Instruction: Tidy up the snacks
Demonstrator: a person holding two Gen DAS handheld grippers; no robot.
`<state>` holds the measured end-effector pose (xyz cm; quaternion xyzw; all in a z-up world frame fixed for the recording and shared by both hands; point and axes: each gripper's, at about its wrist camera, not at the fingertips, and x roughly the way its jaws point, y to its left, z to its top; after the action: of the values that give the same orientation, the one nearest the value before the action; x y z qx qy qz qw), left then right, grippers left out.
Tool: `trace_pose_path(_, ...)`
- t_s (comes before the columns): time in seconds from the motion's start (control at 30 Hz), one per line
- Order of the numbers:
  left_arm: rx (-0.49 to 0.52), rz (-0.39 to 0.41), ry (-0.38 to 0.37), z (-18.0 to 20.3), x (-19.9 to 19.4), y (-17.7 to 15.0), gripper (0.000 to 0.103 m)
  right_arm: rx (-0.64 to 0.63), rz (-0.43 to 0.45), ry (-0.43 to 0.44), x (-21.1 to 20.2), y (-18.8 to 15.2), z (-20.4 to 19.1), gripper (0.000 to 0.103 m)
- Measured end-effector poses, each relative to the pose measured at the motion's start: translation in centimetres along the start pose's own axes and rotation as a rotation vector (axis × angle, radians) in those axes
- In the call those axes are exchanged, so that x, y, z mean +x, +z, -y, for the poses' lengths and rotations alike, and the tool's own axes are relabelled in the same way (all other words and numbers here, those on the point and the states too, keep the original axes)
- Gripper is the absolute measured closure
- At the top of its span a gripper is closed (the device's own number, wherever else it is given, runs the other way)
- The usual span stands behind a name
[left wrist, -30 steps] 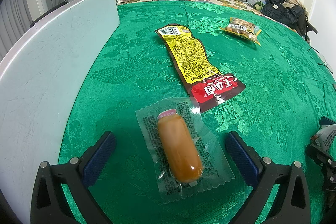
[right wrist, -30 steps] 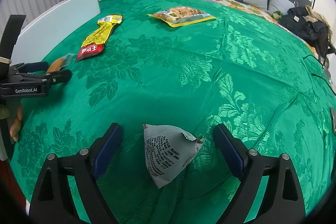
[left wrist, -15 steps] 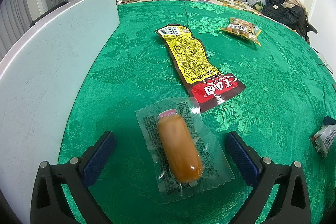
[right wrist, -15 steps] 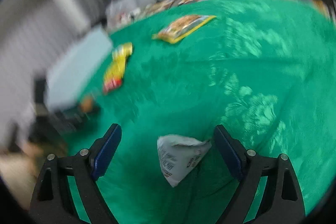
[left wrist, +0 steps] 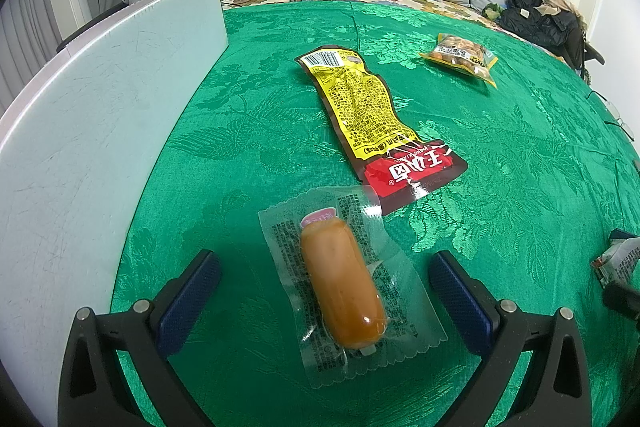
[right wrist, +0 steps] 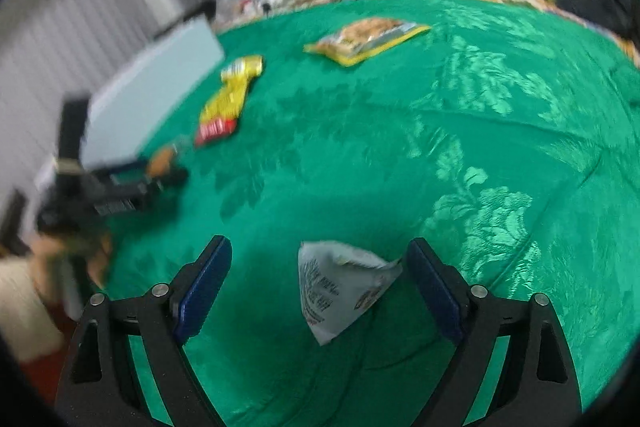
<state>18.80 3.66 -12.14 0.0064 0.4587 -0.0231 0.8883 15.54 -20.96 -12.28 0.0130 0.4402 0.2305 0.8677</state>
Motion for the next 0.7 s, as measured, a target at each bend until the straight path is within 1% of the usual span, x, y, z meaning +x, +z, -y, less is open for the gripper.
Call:
trace_pose_path(0.13, 0.000, 0.000, 0.000, 0.0, 0.0, 0.0, 0.000, -0.093, -0.030, -0.086, 0.5, -0.5, -0.9, 0.012)
trace_pose_path(0.23, 0.000, 0.000, 0.000, 0.0, 0.0, 0.0, 0.000, -0.150, -0.038, -0.130, 0.8, -0.9, -1.5, 0.010)
trace_pose_path(0.27, 0.001, 0.000, 0.001, 0.0, 0.0, 0.0, 0.000, -0.165, -0.032, -0.138, 0.8, -1.1, -1.6, 0.010)
trace_pose_path(0.4, -0.001, -0.001, 0.002, 0.0, 0.0, 0.0, 0.000, -0.153, -0.023, -0.135, 0.8, -1.1, -1.5, 0.010)
trace_pose_path(0.43, -0.002, -0.009, 0.005, 0.1, 0.0, 0.0, 0.000, -0.155, -0.024, -0.137, 0.9, -1.0, -1.7, 0.010)
trace_pose_path(0.53, -0.011, -0.067, 0.009, 0.1, -0.2, -0.1, 0.000, -0.155, -0.025, -0.138, 0.9, -1.0, -1.7, 0.010)
trace_pose_path(0.7, 0.007, -0.157, -0.006, 0.5, -0.3, 0.2, 0.000, -0.147, -0.045, -0.143, 0.8, -0.8, -1.4, 0.010)
